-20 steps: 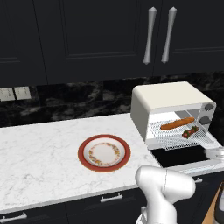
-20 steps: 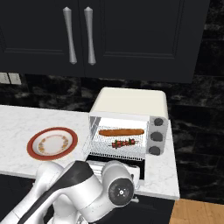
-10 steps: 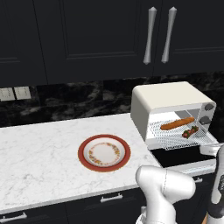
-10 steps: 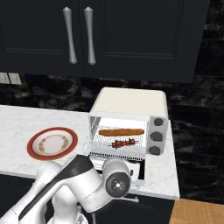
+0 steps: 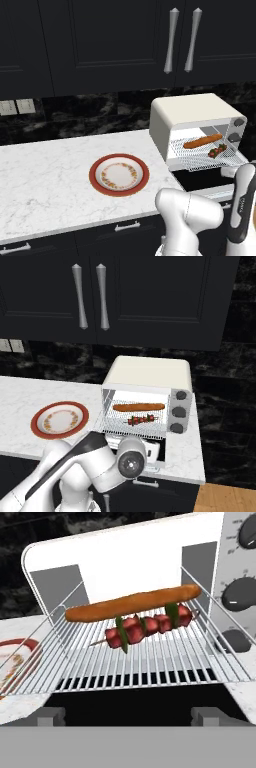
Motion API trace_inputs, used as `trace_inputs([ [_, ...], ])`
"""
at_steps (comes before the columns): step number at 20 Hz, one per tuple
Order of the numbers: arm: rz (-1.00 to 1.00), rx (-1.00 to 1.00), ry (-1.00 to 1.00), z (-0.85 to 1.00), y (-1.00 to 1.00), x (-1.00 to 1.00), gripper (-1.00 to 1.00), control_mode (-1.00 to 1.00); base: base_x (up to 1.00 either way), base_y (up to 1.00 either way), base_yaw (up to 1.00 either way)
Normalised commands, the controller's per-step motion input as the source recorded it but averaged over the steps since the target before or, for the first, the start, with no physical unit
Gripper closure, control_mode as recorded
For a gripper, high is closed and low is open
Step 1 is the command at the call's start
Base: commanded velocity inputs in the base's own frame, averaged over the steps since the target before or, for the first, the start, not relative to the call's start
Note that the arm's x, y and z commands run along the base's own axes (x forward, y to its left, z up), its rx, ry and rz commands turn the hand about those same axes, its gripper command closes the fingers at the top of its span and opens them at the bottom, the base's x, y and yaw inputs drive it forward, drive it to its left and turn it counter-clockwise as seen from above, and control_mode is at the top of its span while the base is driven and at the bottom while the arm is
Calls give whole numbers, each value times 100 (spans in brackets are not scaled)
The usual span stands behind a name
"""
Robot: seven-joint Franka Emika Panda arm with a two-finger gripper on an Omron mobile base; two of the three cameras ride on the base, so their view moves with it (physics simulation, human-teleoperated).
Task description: Pick up the kebab skewer and baguette bread, and place them inside the toaster oven. Close the toaster oven door and start by setting the timer.
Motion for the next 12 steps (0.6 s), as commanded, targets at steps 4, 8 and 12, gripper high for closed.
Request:
trace_inputs([
  [4, 0, -4, 0, -28, -2, 19, -100, -100, 0, 0, 0],
  [8, 0, -8, -5, -7, 0, 18, -100, -100, 0, 0, 0],
  [12, 0, -16, -3, -14, 0, 16, -100, -100, 0, 0, 0],
])
